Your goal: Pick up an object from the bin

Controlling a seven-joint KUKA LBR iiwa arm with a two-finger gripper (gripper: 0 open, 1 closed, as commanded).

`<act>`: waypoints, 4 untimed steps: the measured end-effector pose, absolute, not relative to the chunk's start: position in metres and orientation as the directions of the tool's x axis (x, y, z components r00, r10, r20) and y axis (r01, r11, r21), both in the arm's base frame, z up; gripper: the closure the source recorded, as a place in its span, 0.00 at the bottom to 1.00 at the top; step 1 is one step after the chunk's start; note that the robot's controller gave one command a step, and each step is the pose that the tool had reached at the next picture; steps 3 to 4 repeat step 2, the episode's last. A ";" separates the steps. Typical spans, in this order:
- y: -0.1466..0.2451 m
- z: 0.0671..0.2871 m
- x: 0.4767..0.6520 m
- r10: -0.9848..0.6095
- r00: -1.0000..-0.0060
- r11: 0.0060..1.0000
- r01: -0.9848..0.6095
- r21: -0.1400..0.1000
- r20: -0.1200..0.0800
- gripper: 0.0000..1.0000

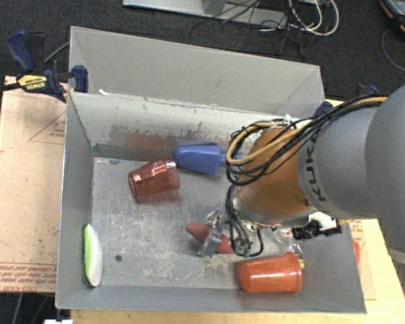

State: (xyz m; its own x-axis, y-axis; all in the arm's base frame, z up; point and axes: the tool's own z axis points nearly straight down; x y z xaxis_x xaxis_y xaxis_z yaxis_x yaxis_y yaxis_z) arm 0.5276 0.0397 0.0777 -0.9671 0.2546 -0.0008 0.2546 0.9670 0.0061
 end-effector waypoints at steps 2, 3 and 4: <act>0.032 0.317 0.506 0.265 -0.964 0.964 0.265 0.006 0.000 1.00; 0.032 0.317 0.506 0.265 -0.964 0.964 0.265 0.006 0.000 1.00; 0.032 0.317 0.506 0.265 -0.964 0.964 0.265 0.006 0.000 1.00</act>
Offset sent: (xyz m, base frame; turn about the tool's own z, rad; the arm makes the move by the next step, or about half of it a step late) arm -0.0253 -0.0090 0.2751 0.0142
